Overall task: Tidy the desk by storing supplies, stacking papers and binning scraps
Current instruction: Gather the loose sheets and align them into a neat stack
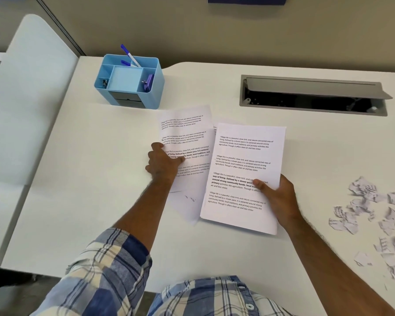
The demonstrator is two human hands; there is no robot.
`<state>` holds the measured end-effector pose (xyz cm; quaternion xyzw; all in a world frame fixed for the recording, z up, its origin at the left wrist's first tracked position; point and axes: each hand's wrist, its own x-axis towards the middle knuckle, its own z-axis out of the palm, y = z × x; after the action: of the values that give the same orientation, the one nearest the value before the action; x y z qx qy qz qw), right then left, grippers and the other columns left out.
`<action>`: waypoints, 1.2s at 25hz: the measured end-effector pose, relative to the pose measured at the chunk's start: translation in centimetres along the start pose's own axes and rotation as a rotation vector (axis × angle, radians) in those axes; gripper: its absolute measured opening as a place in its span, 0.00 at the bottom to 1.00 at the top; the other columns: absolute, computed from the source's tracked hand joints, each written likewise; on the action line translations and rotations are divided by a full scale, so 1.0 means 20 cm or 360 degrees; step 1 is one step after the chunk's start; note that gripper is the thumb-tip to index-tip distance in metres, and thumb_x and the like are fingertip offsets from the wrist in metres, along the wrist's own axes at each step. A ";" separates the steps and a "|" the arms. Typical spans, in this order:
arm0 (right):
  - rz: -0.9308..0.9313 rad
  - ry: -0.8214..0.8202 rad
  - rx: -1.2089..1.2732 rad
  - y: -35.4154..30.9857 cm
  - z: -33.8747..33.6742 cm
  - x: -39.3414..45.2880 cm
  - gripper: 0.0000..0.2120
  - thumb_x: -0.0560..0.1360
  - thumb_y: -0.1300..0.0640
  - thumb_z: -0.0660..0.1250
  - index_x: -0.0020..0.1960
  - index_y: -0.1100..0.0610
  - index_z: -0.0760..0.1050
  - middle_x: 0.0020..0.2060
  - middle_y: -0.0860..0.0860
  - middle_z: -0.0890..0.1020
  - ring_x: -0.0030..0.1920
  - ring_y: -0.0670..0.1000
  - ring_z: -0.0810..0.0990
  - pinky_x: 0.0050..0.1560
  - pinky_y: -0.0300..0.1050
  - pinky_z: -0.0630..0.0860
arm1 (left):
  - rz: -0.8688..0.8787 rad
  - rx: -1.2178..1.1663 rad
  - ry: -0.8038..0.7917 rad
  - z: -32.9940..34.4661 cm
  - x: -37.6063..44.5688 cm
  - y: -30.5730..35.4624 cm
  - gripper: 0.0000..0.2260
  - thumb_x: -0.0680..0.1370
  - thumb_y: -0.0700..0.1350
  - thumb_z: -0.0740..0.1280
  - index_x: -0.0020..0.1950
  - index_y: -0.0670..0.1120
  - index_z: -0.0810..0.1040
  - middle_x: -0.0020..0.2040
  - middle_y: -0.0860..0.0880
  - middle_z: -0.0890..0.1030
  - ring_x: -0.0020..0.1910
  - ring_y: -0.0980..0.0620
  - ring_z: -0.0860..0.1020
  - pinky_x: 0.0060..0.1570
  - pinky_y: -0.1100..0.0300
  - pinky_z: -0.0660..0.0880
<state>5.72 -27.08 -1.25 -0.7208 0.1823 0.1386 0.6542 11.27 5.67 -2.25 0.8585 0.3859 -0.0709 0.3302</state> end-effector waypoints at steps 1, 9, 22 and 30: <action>-0.0001 0.0000 0.0000 0.00 0.00 0.00 0.17 0.72 0.55 0.79 0.59 0.54 0.81 0.52 0.48 0.88 0.51 0.50 0.87 0.55 0.53 0.83 | -0.0001 -0.0003 -0.0015 0.00 0.00 0.00 0.35 0.67 0.52 0.82 0.67 0.49 0.66 0.64 0.45 0.78 0.63 0.41 0.76 0.66 0.45 0.64; -0.0031 0.0038 -0.0016 0.00 -0.04 -0.04 0.17 0.72 0.55 0.79 0.59 0.53 0.81 0.52 0.47 0.88 0.51 0.50 0.87 0.54 0.52 0.83 | 0.0048 -0.0307 -0.0055 -0.16 -0.08 0.00 0.23 0.74 0.43 0.75 0.67 0.46 0.72 0.59 0.45 0.83 0.59 0.42 0.81 0.56 0.54 0.74; -0.0110 -0.0047 -0.0049 -0.05 0.00 -0.15 0.18 0.73 0.57 0.78 0.62 0.52 0.79 0.53 0.46 0.87 0.51 0.49 0.87 0.50 0.46 0.83 | 0.0357 -0.1027 -0.0645 -0.65 -0.59 0.05 0.19 0.74 0.40 0.78 0.63 0.49 0.80 0.56 0.52 0.87 0.53 0.49 0.86 0.53 0.50 0.82; -0.0095 -0.0169 0.0113 -0.22 0.11 -0.20 0.13 0.82 0.49 0.65 0.65 0.50 0.78 0.59 0.47 0.86 0.58 0.48 0.85 0.57 0.48 0.80 | 0.0328 -0.0751 -0.0780 -0.43 -0.68 -0.02 0.29 0.71 0.46 0.81 0.66 0.50 0.72 0.59 0.54 0.84 0.54 0.55 0.85 0.54 0.55 0.83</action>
<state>4.15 -24.23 4.11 -0.6940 0.1306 0.1506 0.6919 0.43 2.81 9.28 0.7506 0.2122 -0.1501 0.6075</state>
